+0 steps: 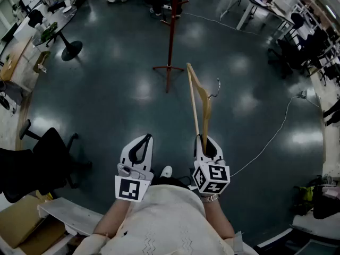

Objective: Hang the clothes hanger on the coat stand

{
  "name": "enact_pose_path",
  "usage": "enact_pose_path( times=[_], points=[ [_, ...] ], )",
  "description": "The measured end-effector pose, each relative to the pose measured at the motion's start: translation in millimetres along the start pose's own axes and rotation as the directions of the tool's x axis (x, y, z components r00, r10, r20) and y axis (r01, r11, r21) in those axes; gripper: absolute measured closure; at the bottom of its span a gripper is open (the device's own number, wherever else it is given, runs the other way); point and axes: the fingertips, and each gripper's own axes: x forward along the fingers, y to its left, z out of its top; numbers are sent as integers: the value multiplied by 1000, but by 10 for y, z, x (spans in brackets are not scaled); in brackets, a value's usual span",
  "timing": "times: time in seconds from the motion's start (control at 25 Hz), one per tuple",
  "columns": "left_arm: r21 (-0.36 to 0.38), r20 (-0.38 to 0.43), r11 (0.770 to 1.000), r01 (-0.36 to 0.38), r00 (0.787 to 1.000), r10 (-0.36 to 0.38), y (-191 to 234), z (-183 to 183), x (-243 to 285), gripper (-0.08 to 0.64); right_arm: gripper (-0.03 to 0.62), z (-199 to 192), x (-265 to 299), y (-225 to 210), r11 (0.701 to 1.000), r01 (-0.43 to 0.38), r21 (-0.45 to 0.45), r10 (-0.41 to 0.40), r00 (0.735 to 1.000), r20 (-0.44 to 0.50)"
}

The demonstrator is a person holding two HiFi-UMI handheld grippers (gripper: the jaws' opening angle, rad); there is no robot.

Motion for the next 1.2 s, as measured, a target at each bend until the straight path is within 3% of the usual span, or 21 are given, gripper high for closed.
enact_pose_path(
  times=[0.36, 0.68, 0.96, 1.2],
  points=[
    [-9, -3, 1000, 22, 1000, -22, 268, -159, 425, 546, 529, 78, 370, -126, 999, 52, 4, -52, 999, 6],
    [-47, -22, 997, 63, 998, -64, 829, -312, 1315, 546, 529, 351, 1153, -277, 992, 127, 28, -126, 992, -27],
    [-46, 20, 993, 108, 994, -107, 1659, -48, 2274, 546, 529, 848, 1915, -120, 983, 179, 38, -179, 984, -20],
    [-52, 55, 987, 150, 988, -147, 2048, 158, 2838, 546, 529, 1207, 2439, -103, 975, 220, 39, -220, 975, -6]
  ],
)
